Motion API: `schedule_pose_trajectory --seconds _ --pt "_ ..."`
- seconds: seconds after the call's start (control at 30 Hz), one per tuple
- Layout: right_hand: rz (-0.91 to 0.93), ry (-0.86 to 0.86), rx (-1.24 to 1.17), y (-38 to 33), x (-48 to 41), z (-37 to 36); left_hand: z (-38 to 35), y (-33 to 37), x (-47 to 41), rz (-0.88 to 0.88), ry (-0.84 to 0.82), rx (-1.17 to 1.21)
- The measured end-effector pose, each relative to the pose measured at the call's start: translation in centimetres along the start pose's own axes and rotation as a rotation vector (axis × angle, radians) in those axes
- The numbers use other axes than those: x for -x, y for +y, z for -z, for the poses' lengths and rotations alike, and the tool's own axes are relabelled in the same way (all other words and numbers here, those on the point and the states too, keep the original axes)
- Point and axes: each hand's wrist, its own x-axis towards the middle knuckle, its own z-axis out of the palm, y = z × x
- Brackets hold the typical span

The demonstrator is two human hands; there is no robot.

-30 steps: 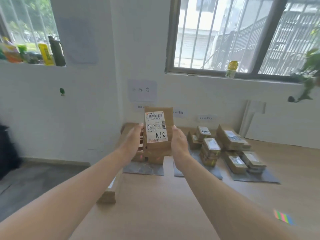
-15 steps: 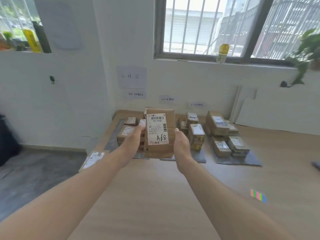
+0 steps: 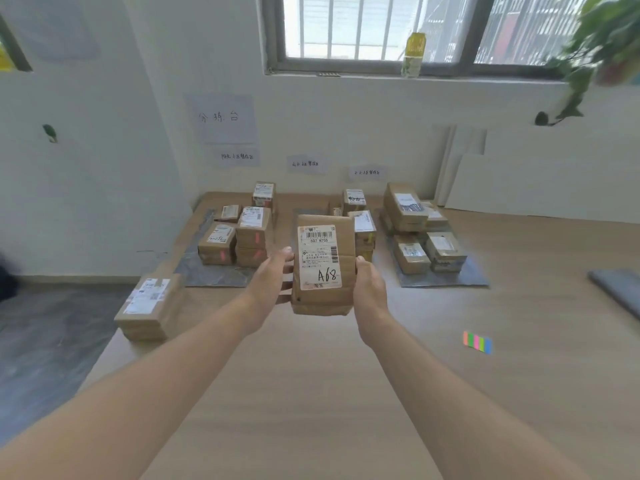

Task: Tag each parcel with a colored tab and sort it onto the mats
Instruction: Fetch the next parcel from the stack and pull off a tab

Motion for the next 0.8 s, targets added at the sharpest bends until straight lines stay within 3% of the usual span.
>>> schedule_pose_trajectory --seconds 0.33,0.8 --pt "-0.179 -0.104 0.038 5.5 -5.2 10.9 -11.1 -6.2 0.2 0.13 0.089 0.028" --pt "-0.357 -0.072 0.117 16.4 -7.1 12.5 -11.1 -17.1 -3.5 0.38 0.071 0.028"
